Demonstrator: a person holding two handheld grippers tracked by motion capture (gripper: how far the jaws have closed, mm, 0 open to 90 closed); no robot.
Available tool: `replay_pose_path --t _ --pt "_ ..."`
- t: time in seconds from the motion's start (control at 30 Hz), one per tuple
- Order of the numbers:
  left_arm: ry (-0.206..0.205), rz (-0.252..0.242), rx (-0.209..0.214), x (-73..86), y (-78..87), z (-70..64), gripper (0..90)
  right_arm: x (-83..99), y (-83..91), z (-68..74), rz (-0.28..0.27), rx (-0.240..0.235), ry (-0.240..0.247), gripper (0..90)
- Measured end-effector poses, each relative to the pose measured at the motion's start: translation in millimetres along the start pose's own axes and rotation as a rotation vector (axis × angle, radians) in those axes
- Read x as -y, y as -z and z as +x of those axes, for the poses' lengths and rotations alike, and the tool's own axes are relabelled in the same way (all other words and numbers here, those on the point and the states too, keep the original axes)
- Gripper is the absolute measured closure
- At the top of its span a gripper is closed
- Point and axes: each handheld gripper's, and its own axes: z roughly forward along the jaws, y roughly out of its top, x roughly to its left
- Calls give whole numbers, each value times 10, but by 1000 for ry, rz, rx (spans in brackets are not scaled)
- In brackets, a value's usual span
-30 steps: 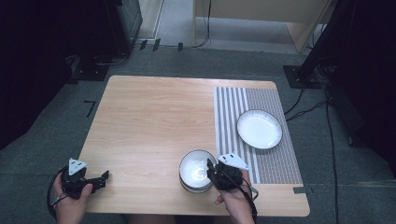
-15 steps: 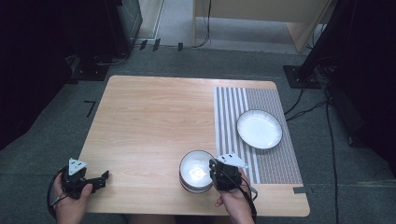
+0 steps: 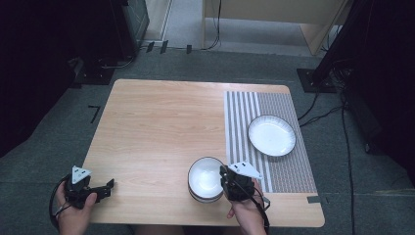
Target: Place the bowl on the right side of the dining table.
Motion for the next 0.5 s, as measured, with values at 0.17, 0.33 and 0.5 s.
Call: replay_pose_path --t 0.17,0.33,0.5 --pt "0 0 0 0 0 0 0 -10 11 -21 -5 -11 -19 833" --pt "0 0 0 0 0 0 0 -58 81 -27 -32 -12 -21 833" --pt "0 0 0 0 0 0 0 -91 102 -38 -42 -10 -22 833"
